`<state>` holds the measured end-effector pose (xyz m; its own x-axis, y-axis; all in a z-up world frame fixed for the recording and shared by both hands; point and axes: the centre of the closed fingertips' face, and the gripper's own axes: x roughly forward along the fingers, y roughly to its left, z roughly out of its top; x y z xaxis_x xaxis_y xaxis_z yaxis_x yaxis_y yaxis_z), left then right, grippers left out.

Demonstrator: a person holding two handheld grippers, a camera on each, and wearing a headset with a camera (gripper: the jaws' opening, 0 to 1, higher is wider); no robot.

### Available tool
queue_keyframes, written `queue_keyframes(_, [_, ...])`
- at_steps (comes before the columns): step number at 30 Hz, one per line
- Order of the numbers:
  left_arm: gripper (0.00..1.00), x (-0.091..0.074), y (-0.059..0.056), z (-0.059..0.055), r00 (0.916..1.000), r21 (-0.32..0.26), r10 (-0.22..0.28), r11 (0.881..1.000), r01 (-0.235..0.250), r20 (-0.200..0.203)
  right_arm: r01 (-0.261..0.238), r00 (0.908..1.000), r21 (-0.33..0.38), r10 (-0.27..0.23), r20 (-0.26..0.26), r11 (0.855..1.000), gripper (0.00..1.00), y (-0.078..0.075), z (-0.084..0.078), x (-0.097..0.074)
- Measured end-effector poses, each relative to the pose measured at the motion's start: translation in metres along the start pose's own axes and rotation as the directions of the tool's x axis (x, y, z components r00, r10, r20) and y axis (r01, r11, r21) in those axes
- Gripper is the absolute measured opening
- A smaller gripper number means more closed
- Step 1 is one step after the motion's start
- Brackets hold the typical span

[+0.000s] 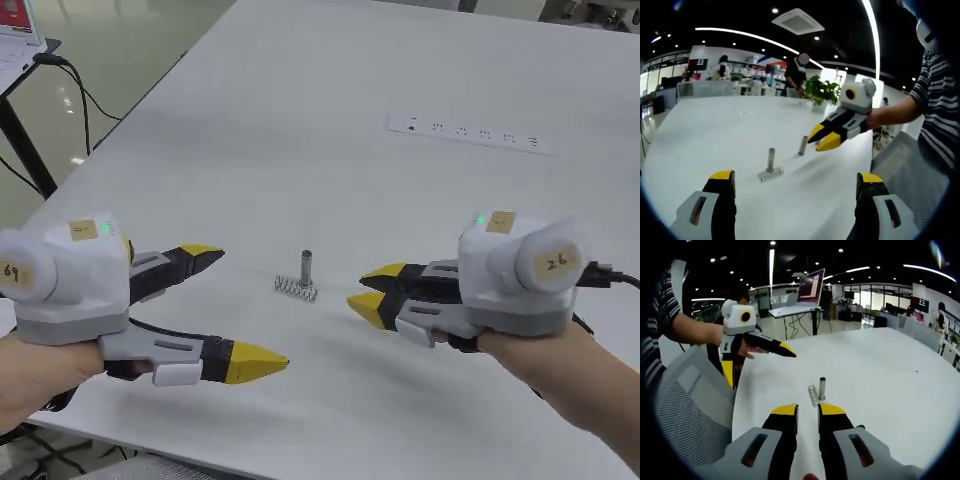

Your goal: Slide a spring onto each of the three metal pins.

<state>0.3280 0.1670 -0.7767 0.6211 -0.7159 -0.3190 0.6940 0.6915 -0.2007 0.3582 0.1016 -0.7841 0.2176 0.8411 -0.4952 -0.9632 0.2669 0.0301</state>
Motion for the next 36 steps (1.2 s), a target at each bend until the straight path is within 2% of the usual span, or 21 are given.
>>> queue_keyframes(6, [0.98, -0.002, 0.002, 0.0, 1.0, -0.002, 0.005, 1.0, -0.005, 0.0, -0.028, 0.9995, -0.032, 0.028, -0.013, 0.999, 0.13, 0.004, 0.005, 0.014])
queue_keyframes(11, [0.98, -0.004, 0.003, -0.001, 1.0, -0.003, 0.007, 1.0, -0.007, -0.003, -0.037, 0.9986, -0.052, 0.034, -0.041, 0.998, 0.13, 0.003, 0.002, 0.027])
queue_keyframes(16, [0.98, -0.004, 0.003, -0.003, 0.9999, -0.008, 0.01, 1.0, -0.01, -0.002, -0.022, 0.9965, -0.055, 0.017, -0.082, 0.998, 0.12, -0.004, -0.009, 0.037])
queue_keyframes(27, [0.98, -0.006, 0.005, -0.005, 0.9999, -0.013, 0.012, 1.0, -0.012, -0.005, -0.006, 0.9921, -0.051, -0.001, -0.126, 0.999, 0.13, -0.013, -0.012, 0.058])
queue_keyframes(36, [0.98, -0.005, 0.006, -0.006, 0.9999, -0.016, 0.009, 1.0, -0.009, -0.008, 0.009, 0.9854, -0.037, -0.015, -0.17, 0.999, 0.15, -0.02, -0.023, 0.069])
